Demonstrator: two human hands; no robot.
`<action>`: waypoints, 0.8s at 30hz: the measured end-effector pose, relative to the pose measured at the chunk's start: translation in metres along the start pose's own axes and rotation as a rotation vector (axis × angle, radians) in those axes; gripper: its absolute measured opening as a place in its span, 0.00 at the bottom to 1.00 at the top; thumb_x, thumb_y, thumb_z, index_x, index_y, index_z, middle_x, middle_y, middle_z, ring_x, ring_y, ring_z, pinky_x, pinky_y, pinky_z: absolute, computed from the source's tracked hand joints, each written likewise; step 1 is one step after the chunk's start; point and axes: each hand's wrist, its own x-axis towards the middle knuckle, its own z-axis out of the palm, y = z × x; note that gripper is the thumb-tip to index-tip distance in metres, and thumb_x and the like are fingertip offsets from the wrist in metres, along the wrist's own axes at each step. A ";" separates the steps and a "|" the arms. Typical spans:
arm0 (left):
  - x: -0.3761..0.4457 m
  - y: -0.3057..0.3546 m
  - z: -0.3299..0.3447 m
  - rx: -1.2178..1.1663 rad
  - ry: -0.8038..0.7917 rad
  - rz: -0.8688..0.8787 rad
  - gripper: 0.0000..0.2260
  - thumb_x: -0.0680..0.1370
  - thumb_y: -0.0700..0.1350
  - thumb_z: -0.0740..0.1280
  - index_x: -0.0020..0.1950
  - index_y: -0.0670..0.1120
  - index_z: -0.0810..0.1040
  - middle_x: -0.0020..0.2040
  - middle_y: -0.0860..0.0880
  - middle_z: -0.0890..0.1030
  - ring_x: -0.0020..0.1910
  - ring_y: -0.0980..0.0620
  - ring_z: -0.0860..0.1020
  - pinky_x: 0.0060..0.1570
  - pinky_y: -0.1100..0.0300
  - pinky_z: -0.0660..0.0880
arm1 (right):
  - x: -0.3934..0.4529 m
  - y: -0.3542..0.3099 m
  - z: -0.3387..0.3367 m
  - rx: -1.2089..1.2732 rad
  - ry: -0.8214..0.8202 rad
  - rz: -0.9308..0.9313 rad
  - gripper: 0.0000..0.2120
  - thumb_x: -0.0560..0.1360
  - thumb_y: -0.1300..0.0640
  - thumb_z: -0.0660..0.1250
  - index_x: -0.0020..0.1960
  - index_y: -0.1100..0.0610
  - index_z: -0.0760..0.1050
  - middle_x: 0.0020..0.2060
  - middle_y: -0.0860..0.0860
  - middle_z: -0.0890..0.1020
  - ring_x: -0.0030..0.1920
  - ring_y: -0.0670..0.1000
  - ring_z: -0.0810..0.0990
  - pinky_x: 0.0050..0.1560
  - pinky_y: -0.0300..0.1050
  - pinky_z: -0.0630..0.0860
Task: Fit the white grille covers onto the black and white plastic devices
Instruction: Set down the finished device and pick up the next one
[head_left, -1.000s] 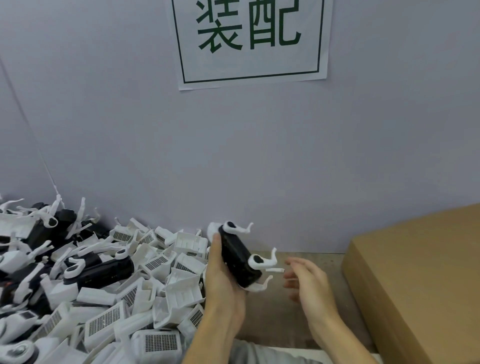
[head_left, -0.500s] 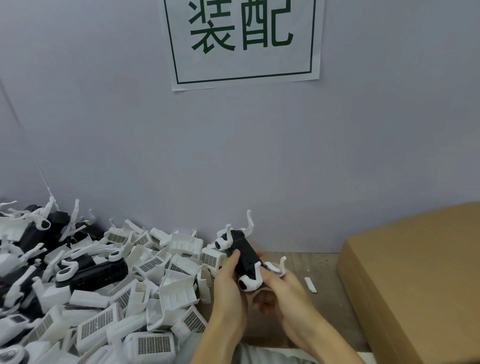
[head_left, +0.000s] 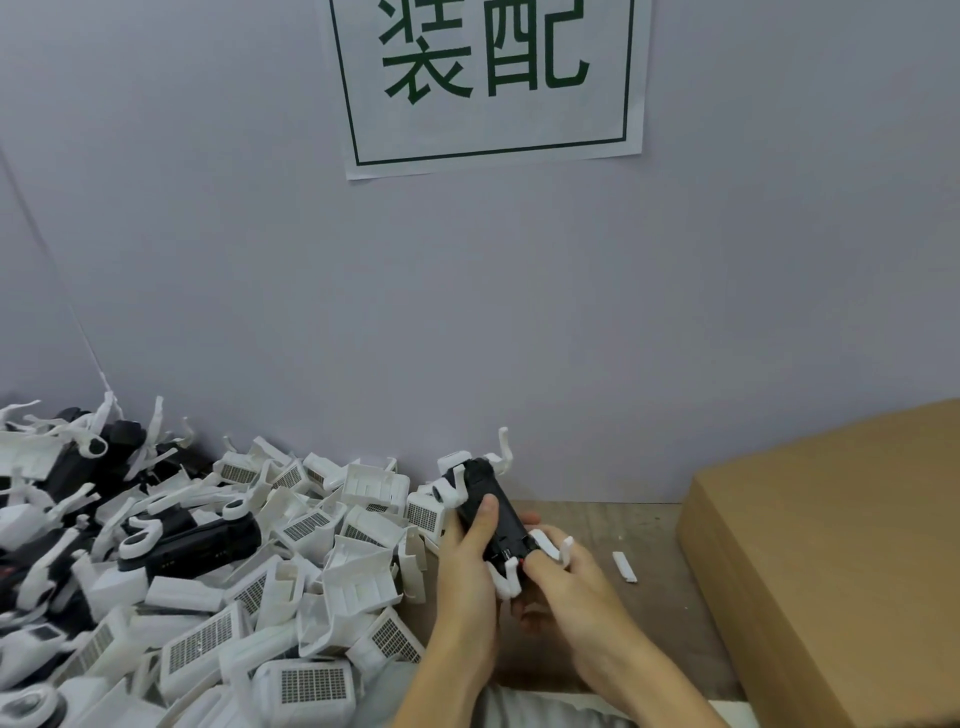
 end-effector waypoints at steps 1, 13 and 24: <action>0.000 0.000 0.001 0.018 -0.001 0.004 0.26 0.73 0.52 0.68 0.65 0.37 0.72 0.54 0.31 0.81 0.45 0.38 0.79 0.34 0.53 0.73 | 0.001 0.000 -0.001 -0.009 0.023 0.005 0.14 0.80 0.64 0.58 0.56 0.51 0.78 0.31 0.50 0.81 0.29 0.47 0.74 0.31 0.41 0.72; -0.001 0.001 -0.001 -0.009 -0.033 -0.074 0.28 0.76 0.56 0.64 0.66 0.35 0.73 0.55 0.30 0.82 0.48 0.34 0.80 0.30 0.57 0.74 | -0.001 -0.002 0.002 0.139 -0.056 -0.014 0.10 0.81 0.66 0.60 0.57 0.59 0.77 0.32 0.52 0.80 0.30 0.47 0.74 0.33 0.43 0.71; 0.007 0.000 0.001 0.054 0.050 0.065 0.20 0.77 0.52 0.66 0.65 0.42 0.77 0.57 0.39 0.83 0.55 0.45 0.82 0.53 0.56 0.77 | 0.002 -0.006 -0.001 0.199 0.054 0.149 0.08 0.78 0.52 0.68 0.53 0.54 0.78 0.31 0.53 0.78 0.26 0.49 0.71 0.29 0.41 0.65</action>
